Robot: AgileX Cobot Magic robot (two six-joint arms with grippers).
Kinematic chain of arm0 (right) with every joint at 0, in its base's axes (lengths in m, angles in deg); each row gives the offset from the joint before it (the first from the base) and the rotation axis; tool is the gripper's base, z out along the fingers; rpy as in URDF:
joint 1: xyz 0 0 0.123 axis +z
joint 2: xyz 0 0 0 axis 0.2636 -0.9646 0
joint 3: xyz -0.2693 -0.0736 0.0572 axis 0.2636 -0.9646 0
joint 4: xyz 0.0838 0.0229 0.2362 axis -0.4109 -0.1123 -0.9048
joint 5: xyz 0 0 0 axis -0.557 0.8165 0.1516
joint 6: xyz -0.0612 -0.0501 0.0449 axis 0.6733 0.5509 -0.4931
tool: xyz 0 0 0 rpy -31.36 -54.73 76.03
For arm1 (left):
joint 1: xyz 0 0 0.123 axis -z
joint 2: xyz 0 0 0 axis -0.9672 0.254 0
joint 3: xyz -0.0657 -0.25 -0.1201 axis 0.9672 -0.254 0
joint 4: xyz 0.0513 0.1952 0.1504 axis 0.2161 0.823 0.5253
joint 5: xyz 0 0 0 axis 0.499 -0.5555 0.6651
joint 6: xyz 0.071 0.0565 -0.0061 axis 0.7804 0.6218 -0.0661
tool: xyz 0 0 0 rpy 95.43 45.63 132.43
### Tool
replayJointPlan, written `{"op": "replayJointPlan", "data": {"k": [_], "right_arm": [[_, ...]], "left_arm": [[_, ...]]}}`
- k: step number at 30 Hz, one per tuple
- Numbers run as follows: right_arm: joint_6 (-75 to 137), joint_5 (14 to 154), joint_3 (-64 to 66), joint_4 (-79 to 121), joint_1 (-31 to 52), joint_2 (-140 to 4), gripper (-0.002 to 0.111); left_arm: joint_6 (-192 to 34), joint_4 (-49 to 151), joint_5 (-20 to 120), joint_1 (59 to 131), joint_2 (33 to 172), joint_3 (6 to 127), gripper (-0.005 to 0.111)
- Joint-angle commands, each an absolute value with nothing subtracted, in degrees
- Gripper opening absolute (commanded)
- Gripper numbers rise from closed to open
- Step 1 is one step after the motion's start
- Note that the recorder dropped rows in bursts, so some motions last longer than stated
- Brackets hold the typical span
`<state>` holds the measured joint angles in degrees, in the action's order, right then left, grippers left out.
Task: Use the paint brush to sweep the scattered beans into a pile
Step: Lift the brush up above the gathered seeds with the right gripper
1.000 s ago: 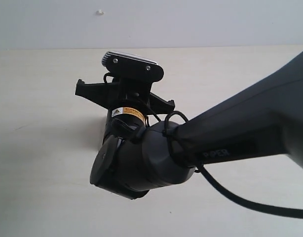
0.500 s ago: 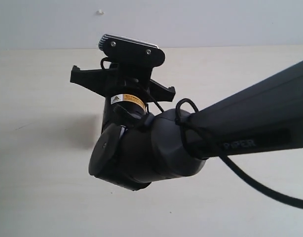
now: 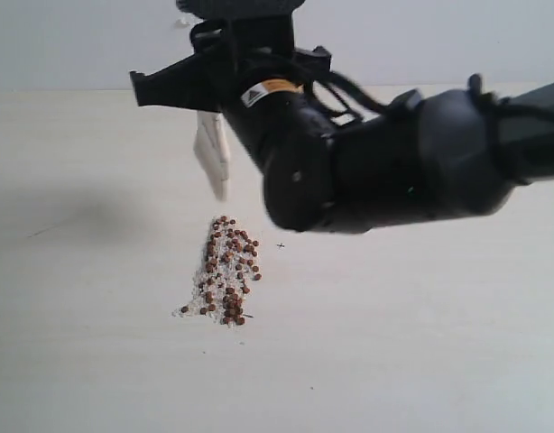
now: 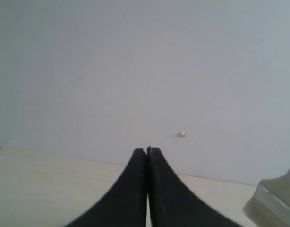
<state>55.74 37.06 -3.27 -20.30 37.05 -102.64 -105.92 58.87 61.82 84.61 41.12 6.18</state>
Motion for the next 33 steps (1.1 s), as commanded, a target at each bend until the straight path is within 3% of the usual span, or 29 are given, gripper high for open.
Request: {"op": "replayJointPlan", "data": {"k": [1,4,8,11,16,33], "right_arm": [[47.8,47.5,-4.2,5.7,28.0,-100.0,0.000],[29.8,47.7,-4.2,30.2,21.8,-100.1,0.000],[1.4,33.5,-3.4,64.8,11.5,-102.5,0.000],[-7.8,22.4,-1.3,77.5,4.9,-105.7,0.000],[-12.4,14.1,4.7,86.2,-0.3,-112.7,0.000],[-19.5,19.4,21.5,95.8,1.4,-125.3,0.000]], "left_arm": [[-105.8,58.4,62.1,84.6,40.8,6.0,0.000],[-105.8,58.4,62.1,84.6,40.8,6.0,0.000],[-105.8,58.4,62.1,84.6,40.8,6.0,0.000],[-105.8,58.4,62.1,84.6,40.8,6.0,0.000],[-105.8,58.4,62.1,84.6,40.8,6.0,0.000],[-105.8,58.4,62.1,84.6,40.8,6.0,0.000]]}}
